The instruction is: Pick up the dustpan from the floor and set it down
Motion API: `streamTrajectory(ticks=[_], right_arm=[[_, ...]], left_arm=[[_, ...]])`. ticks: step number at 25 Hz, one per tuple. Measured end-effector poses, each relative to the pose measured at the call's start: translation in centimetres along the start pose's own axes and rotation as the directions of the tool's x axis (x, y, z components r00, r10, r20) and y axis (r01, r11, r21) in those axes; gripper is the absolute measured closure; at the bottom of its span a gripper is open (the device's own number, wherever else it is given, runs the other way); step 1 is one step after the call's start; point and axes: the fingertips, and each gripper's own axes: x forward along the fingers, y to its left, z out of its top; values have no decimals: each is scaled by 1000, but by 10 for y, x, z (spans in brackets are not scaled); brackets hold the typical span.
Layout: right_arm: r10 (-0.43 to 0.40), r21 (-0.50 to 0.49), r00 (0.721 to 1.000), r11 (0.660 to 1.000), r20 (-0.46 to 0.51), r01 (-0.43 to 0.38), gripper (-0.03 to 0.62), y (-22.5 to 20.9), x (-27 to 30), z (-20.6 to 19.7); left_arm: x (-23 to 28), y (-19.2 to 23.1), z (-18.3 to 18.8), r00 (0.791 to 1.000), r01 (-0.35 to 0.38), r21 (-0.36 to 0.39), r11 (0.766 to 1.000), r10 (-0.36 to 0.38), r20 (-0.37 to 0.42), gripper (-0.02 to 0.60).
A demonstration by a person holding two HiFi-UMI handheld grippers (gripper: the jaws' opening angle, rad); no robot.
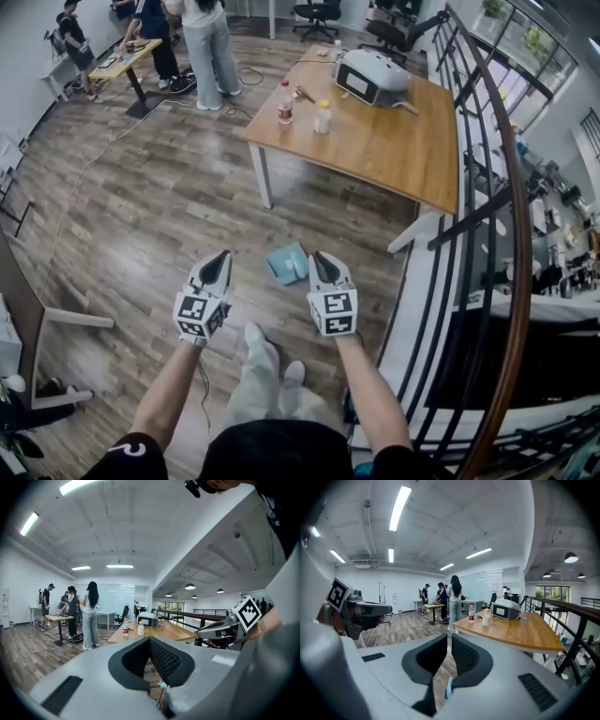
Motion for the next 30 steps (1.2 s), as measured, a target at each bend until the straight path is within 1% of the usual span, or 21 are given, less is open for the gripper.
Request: streamTrajectory(ticks=[1, 2, 3, 6, 9, 12, 19, 26, 30], right_arm=[[4, -1, 1000, 1000, -14, -4, 580, 0, 7, -9], [7, -3, 1000, 1000, -30, -7, 541, 0, 14, -19], [9, -6, 999, 1000, -48, -10, 522, 0, 21, -30], [18, -4, 996, 1000, -90, -19, 488, 0, 42, -62], [35, 6, 991, 999, -127, -34, 433, -2, 65, -93], [47, 17, 986, 999, -159, -44, 392, -2, 90, -122], [69, 5, 959, 997, -274, -71, 345, 0, 144, -198], [66, 35, 930, 998, -362, -57, 338, -2, 185, -249], [70, 35, 914, 998, -401, -61, 335, -5, 207, -271]], left_arm=[[5, 1, -7, 1000, 3, -7, 1000, -3, -3, 584], [10, 3, -15, 1000, 6, -14, 1000, -6, -7, 584], [15, 4, -23, 1000, 7, -21, 1000, -7, -12, 584], [28, 11, -43, 1000, 1, -25, 1000, -1, -4, 584], [40, 17, -58, 1000, 1, -20, 1000, -1, 16, 584], [53, 25, -77, 1000, 8, -30, 1000, -8, 2, 584], [75, 44, -132, 998, 20, -40, 999, -22, -60, 584], [94, 76, -178, 993, 10, -81, 997, -19, -114, 584], [114, 89, -200, 989, 15, -96, 995, -29, -146, 584]])
